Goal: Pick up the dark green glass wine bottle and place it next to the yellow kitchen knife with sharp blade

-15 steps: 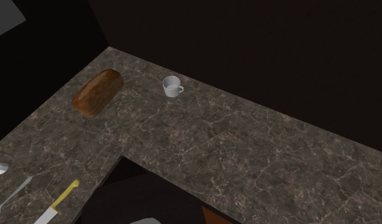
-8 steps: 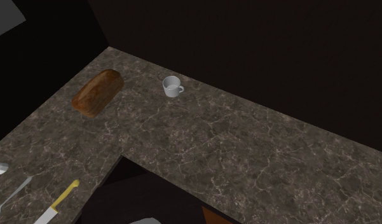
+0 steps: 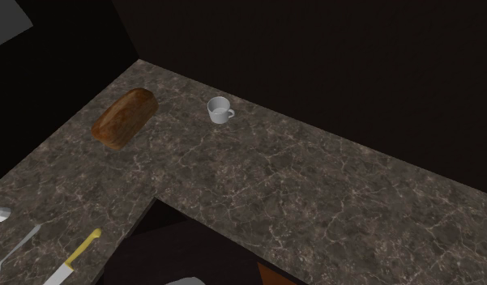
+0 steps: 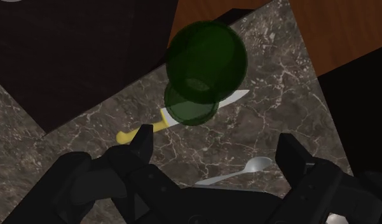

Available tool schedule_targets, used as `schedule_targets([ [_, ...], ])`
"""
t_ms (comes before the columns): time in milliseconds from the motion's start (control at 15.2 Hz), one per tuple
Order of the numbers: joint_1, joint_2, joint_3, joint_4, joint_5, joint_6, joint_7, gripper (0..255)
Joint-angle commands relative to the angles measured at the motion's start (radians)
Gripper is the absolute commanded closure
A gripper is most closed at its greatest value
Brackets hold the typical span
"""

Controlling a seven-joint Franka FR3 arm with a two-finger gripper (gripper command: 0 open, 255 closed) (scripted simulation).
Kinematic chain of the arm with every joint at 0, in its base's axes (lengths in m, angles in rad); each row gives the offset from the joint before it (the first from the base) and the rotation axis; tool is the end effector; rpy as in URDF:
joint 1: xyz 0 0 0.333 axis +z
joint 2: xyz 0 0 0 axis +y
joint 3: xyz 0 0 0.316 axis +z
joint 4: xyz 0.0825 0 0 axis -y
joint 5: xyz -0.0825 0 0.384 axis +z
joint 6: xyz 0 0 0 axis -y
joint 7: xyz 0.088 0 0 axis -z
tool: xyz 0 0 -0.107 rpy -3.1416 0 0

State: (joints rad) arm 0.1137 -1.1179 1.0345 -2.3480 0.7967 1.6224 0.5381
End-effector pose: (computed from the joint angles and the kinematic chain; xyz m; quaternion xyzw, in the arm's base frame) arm 0.0319 0.4138 0.4694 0.9914 0.1179 0.0551 0.0125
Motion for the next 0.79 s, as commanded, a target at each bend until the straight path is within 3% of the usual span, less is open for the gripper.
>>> schedule_targets([
  [0, -0.002, 0.005, -0.021, 0.026, -0.018, -0.025, 0.006, 0],
  [198, -0.012, 0.025, -0.075, 0.105, -0.065, -0.094, 0.021, 0],
  [726, -0.012, 0.025, -0.075, 0.104, -0.065, -0.094, 0.021, 0],
])
